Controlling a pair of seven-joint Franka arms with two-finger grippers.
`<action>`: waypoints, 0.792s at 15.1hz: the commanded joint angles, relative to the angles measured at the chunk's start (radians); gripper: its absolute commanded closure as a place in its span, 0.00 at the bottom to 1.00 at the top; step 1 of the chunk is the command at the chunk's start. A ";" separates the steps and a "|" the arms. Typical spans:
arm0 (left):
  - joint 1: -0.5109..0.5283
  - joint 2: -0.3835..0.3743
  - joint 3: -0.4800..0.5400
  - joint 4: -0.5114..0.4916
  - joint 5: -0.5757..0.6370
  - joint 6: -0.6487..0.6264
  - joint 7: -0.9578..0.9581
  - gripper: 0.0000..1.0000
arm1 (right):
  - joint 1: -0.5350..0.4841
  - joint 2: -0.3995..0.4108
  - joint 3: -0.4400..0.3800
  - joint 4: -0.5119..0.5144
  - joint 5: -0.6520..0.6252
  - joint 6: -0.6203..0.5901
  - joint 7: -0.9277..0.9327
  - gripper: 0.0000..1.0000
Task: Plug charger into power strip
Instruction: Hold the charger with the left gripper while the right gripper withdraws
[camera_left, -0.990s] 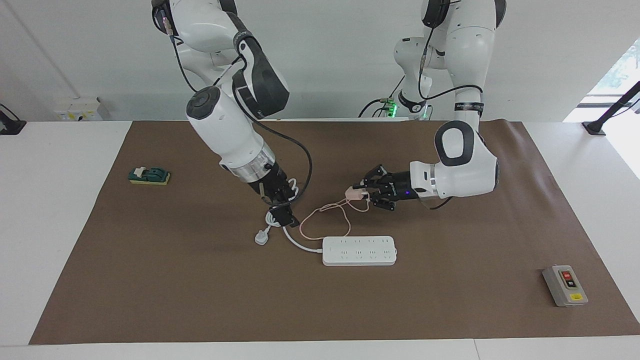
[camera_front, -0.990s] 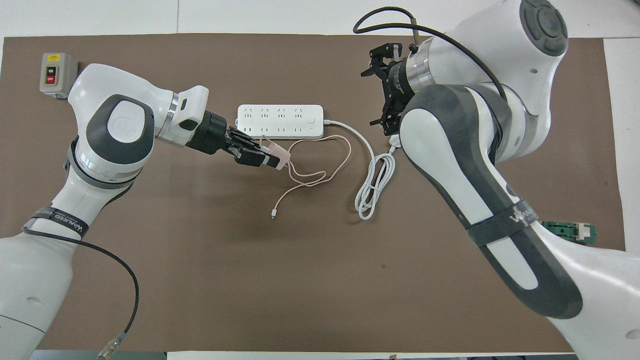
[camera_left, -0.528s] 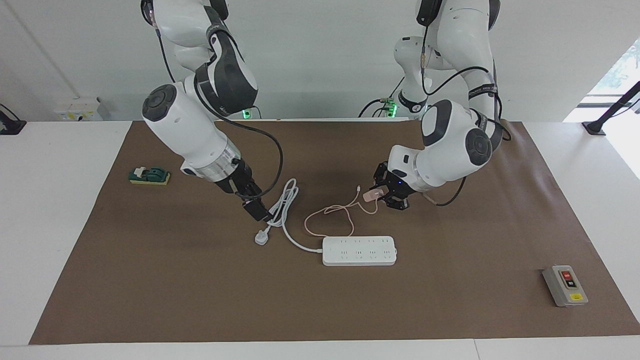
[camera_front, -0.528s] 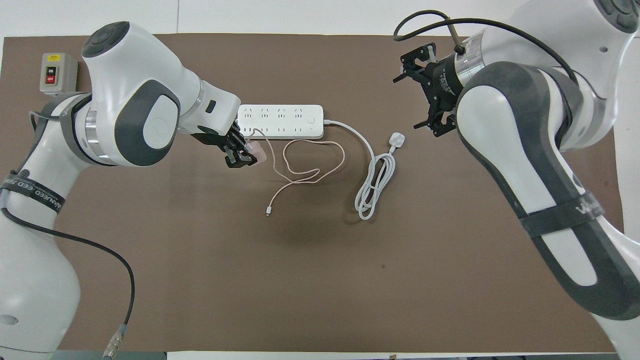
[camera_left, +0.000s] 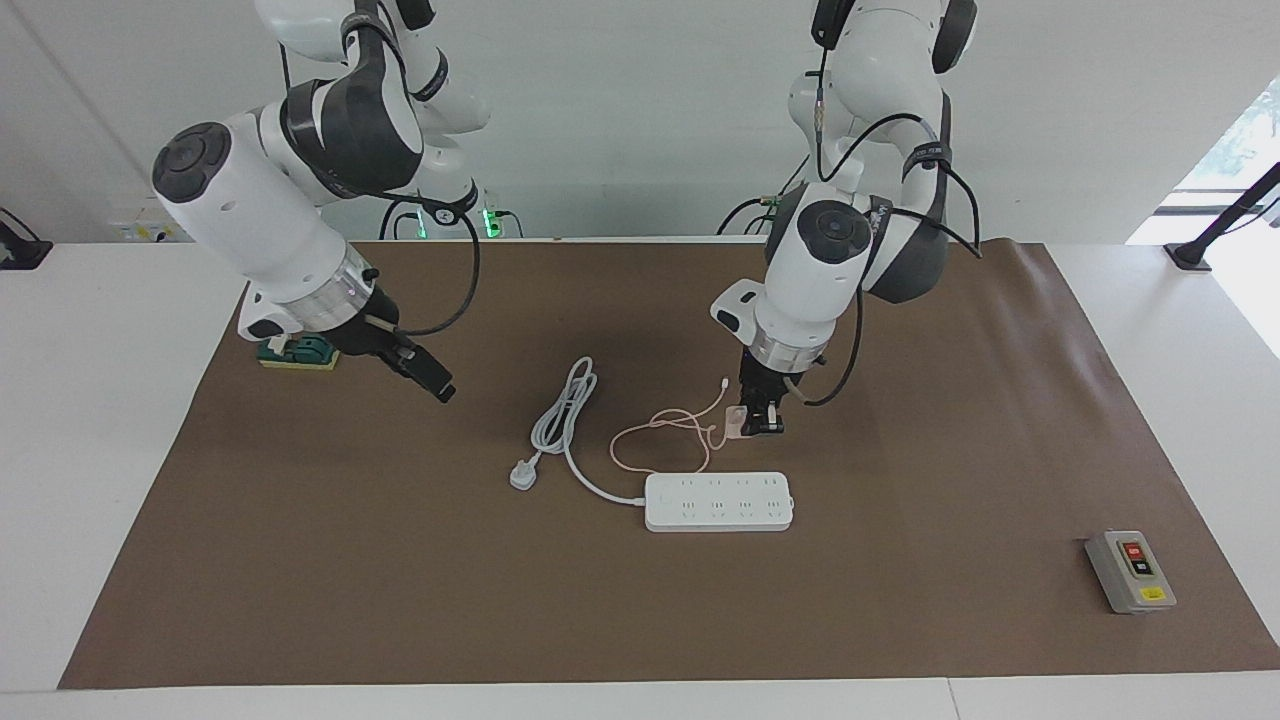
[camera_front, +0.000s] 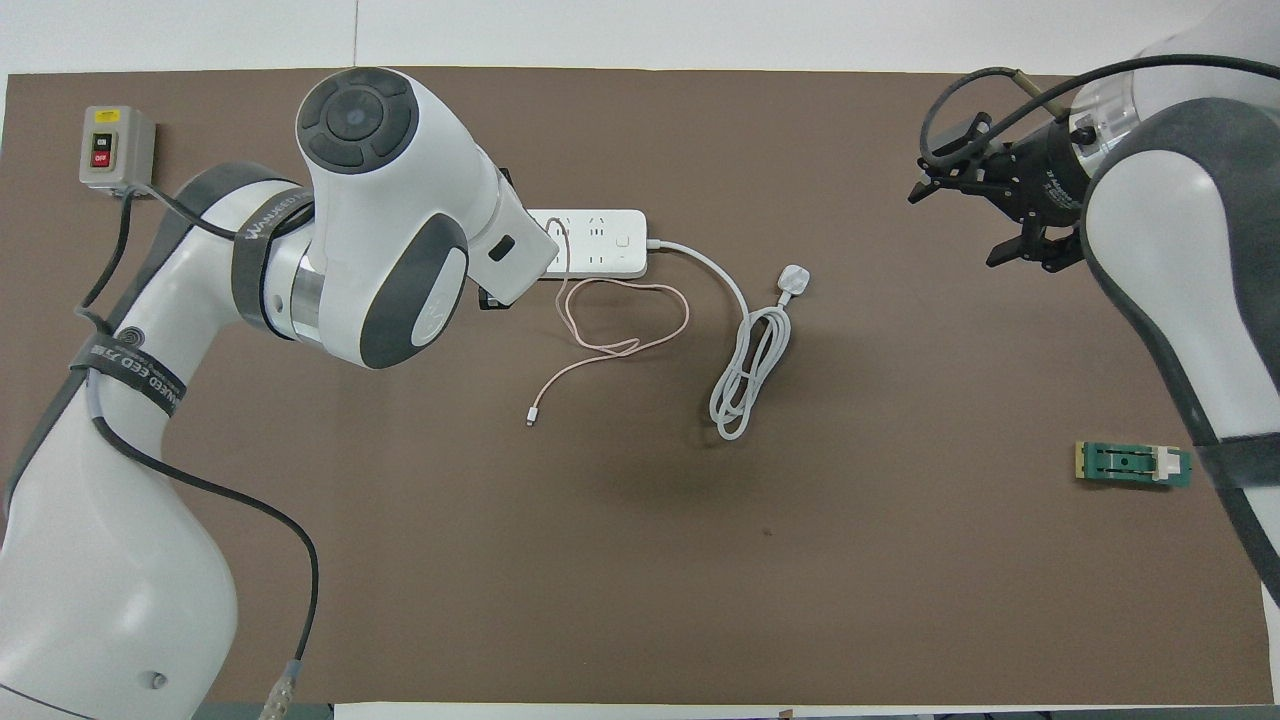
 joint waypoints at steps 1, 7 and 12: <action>-0.002 0.005 0.012 -0.033 0.068 0.076 0.074 1.00 | -0.033 -0.109 0.009 -0.130 -0.053 0.006 -0.222 0.00; 0.037 0.039 0.016 -0.033 0.129 0.158 0.168 1.00 | -0.099 -0.189 0.009 -0.254 -0.119 0.020 -0.534 0.00; 0.063 0.056 0.015 -0.071 0.124 0.196 0.171 1.00 | -0.110 -0.288 0.009 -0.379 -0.121 0.025 -0.580 0.00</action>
